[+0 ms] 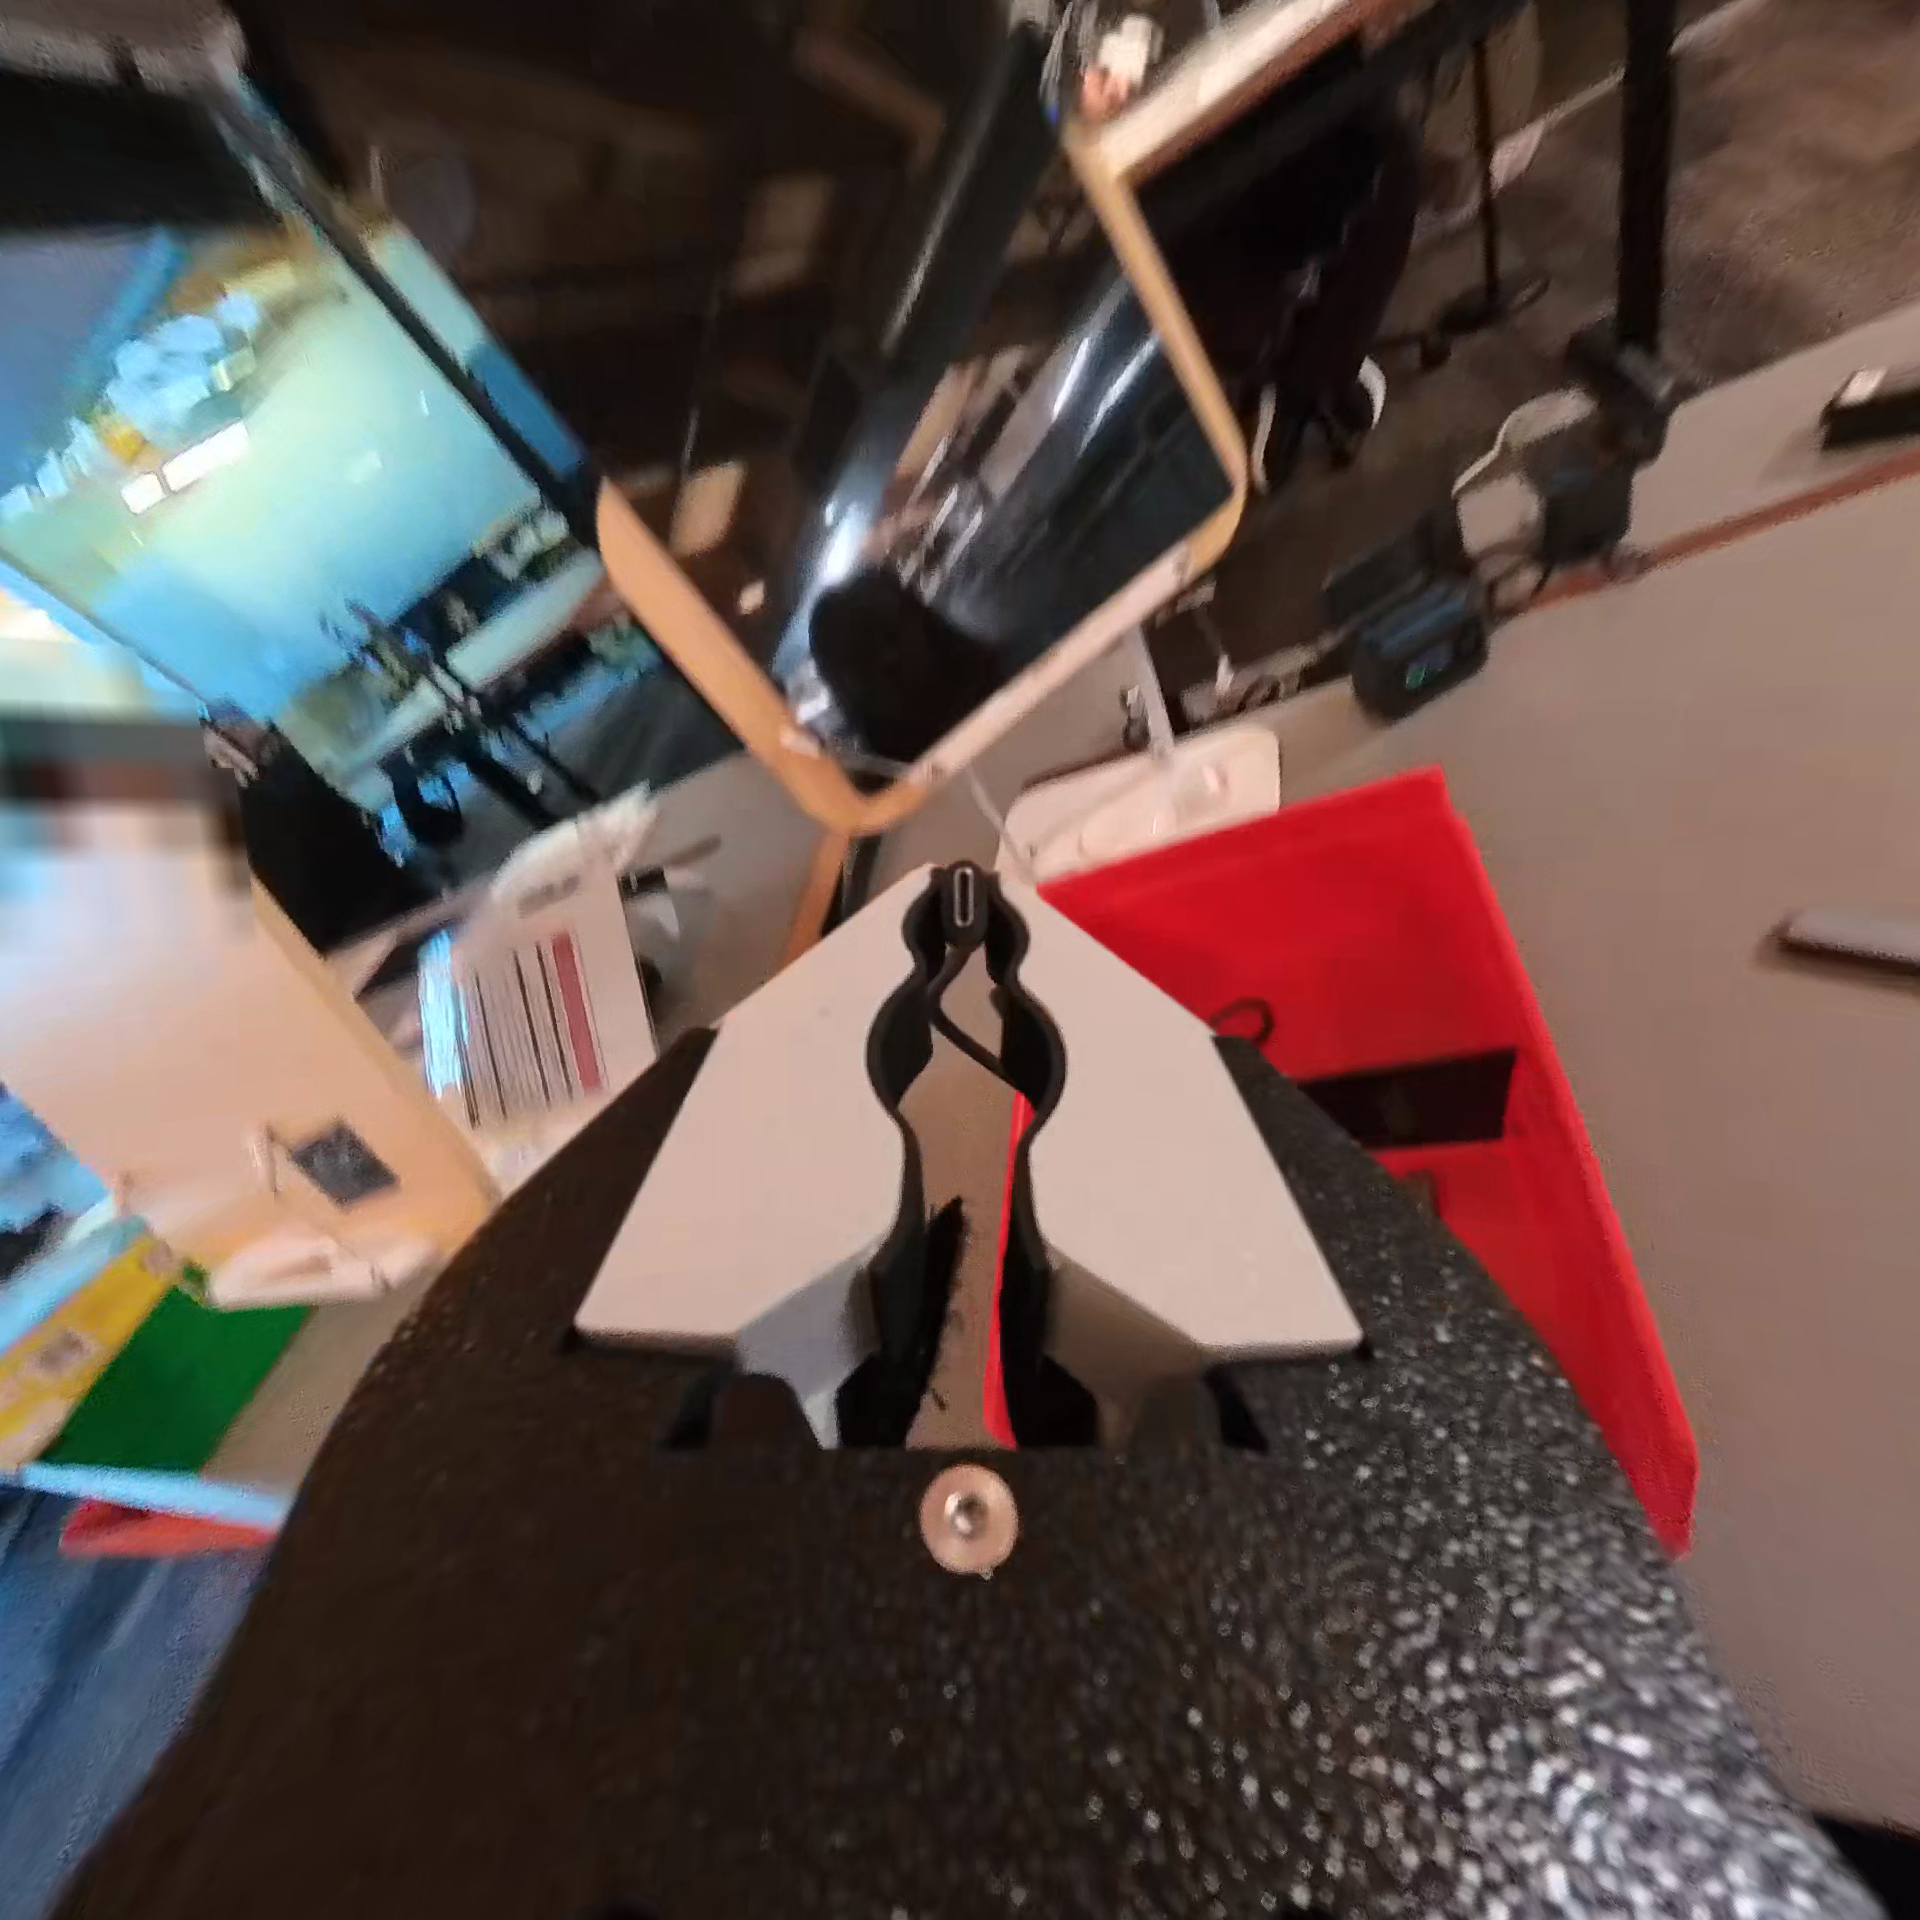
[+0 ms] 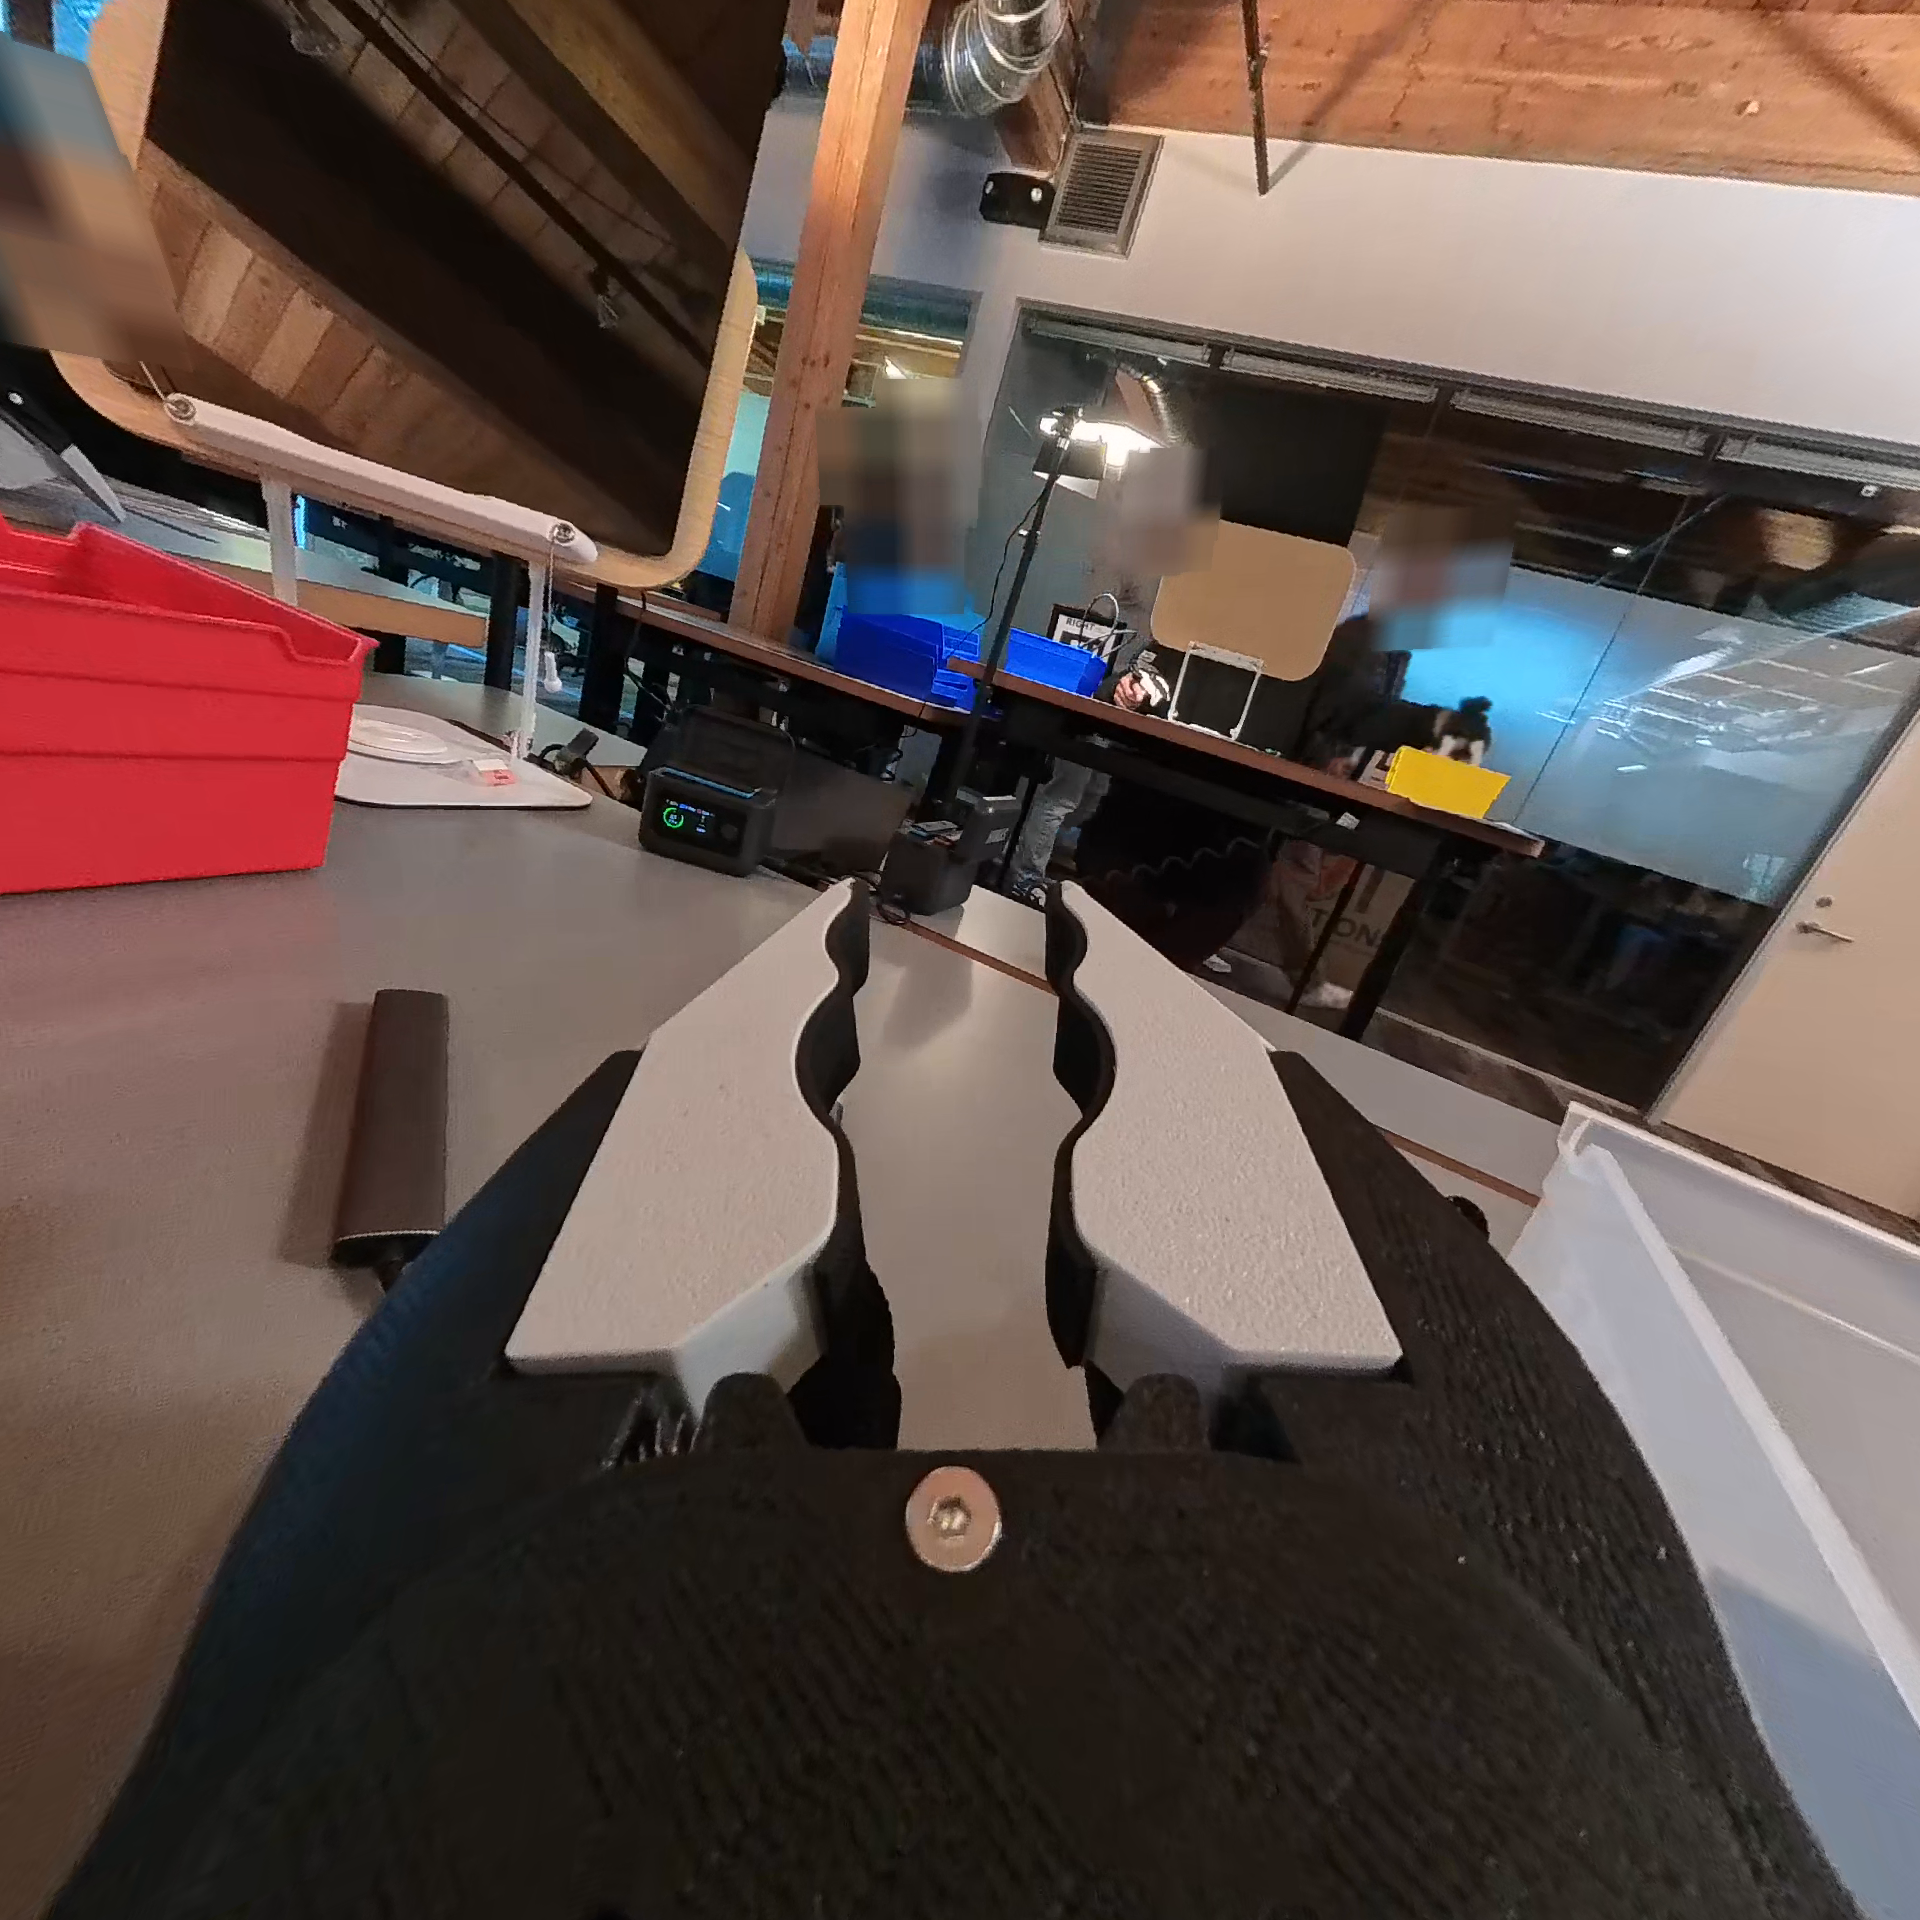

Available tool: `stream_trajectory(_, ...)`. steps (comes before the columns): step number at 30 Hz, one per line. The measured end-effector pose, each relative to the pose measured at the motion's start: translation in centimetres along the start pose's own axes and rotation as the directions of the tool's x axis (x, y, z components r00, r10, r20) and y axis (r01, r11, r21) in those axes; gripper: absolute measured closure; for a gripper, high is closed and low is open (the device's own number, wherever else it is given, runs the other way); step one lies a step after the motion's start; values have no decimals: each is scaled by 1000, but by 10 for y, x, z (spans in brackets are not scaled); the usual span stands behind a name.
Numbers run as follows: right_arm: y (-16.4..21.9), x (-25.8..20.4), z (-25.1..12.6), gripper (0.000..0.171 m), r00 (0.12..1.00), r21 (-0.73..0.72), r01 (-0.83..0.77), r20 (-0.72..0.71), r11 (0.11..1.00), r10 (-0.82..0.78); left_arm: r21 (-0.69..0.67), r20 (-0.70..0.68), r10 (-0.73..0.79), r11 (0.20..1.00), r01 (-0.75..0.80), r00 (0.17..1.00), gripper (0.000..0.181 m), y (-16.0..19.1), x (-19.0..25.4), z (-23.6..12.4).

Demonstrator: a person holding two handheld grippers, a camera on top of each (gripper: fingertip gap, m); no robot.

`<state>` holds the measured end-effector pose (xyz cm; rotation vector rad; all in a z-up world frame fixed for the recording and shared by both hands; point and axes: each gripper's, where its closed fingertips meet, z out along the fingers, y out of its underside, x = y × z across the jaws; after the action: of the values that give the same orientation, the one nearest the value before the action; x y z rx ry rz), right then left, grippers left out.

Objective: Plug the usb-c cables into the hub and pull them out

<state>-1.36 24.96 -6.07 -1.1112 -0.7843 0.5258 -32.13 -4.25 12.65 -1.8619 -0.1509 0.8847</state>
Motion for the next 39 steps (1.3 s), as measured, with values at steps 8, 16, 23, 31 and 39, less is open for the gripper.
stream_trajectory(8, -4, -2, -1, 139, 1000, 22, -3, 14, 1000, 2, 460, -225, 92, 887, 23, 970, 177, -124, 99, 2)
stream_trajectory(16, -21, 7, -9, 138, 999, 97, 26, -42, 995, -22, 395, -647, 116, 897, 201, 753, 176, -131, 303, 67)
stream_trajectory(23, -24, 19, -13, 138, 994, 107, 54, -95, 993, -43, 257, -827, 24, 905, 338, 562, 177, -119, 430, 118)
stream_trajectory(31, -7, 3, -5, 138, 997, 17, 71, -11, 997, -71, 25, -789, -137, 967, 255, 599, 176, -60, 456, 177)
stream_trajectory(39, 22, -71, -3, 132, 918, -216, 50, 395, 975, 40, -21, -736, -193, 964, 263, 649, 115, -15, 396, 168)
